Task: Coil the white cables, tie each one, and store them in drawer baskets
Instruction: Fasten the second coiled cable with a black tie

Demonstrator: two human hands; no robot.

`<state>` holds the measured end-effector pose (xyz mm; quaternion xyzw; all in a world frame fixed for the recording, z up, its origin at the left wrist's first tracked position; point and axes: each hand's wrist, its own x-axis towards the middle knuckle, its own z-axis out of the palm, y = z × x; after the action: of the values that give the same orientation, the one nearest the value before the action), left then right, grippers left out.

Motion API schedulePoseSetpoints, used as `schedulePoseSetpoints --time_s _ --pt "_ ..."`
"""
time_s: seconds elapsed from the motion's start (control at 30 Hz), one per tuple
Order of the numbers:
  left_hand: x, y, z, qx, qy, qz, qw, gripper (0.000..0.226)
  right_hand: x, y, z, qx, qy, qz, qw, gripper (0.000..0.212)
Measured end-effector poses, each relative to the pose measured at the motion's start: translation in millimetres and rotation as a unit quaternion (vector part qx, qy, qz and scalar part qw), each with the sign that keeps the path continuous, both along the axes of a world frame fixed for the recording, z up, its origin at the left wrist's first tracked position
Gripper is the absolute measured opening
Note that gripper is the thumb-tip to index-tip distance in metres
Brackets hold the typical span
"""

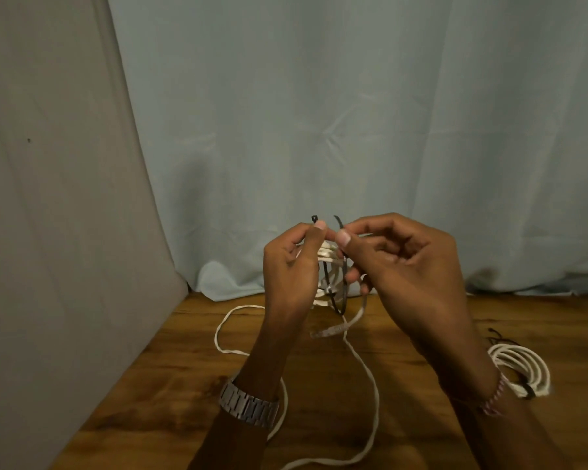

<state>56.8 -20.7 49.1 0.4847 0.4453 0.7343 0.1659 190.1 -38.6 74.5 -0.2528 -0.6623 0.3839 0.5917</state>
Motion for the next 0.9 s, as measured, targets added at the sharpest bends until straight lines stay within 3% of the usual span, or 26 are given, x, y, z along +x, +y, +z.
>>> schedulePoseSetpoints --time_s 0.43,0.9 --pt "5 -7 4 -0.008 0.042 -0.079 0.996 0.027 0 13 -7 0.014 -0.014 -0.069 0.997 0.007" --pt "6 -9 4 0.01 0.096 -0.108 0.989 0.022 11 18 0 -0.034 -0.015 -0.005 0.999 0.006"
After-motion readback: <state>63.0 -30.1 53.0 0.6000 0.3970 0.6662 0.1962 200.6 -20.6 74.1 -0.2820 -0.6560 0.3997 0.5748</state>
